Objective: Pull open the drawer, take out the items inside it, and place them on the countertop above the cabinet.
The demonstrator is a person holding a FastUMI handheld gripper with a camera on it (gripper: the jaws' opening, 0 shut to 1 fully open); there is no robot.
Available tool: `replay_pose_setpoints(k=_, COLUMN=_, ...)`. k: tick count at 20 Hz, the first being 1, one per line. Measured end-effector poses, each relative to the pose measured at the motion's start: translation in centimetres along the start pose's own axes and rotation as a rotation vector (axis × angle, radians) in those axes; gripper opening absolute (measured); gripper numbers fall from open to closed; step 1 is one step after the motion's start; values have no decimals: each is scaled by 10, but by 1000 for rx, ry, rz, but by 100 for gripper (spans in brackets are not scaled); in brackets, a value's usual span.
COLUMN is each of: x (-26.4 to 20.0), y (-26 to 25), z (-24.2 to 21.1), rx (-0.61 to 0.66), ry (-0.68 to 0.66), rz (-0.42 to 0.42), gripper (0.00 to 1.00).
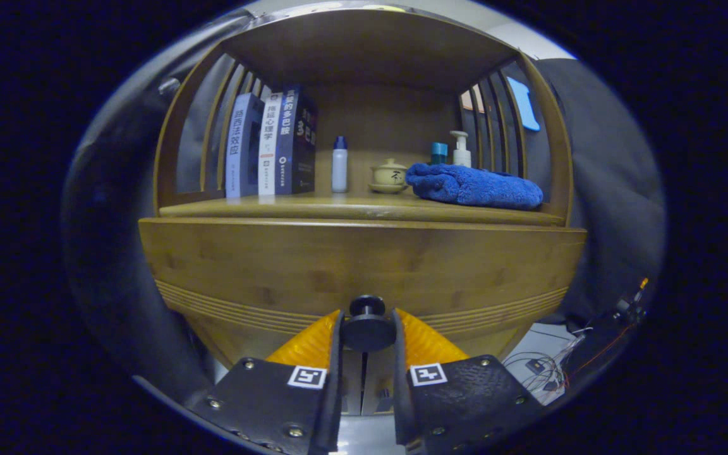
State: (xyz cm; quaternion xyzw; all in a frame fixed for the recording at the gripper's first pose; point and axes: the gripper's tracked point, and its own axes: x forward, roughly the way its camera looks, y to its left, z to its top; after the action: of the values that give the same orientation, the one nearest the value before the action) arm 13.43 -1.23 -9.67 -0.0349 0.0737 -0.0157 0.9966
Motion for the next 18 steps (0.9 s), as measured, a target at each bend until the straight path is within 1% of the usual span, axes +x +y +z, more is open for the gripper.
replay_pose_setpoints(k=3, x=-27, y=-2, z=-3, rx=7, ry=-8, rz=-1, gripper=34)
replay_pose_setpoints(k=6, x=-60, y=-3, z=-11, rx=-19, ry=5, rz=4, gripper=34)
replay_pose_setpoints(k=9, x=-92, y=-5, z=-16, rx=7, ry=-1, rz=8, gripper=34)
replay_pose_setpoints(k=13, x=-117, y=-7, z=-22, rx=-14, ry=15, rz=-23, gripper=34)
replay_pose_setpoints(k=14, x=-131, y=-12, z=-15, rx=0, ry=-19, rz=-41, gripper=34)
replay_pose_setpoints(k=15, x=-147, y=-26, z=3, rx=23, ry=-95, rz=-72, gripper=27)
replay_pose_setpoints(k=16, x=-166, y=-35, z=19, rx=77, ry=-197, rz=-94, gripper=20)
replay_pose_setpoints(k=17, x=-168, y=-44, z=33, rx=133, ry=-238, rz=-89, gripper=13)
replay_pose_setpoints(k=18, x=-178, y=-58, z=40, rx=152, ry=-237, rz=-122, gripper=13)
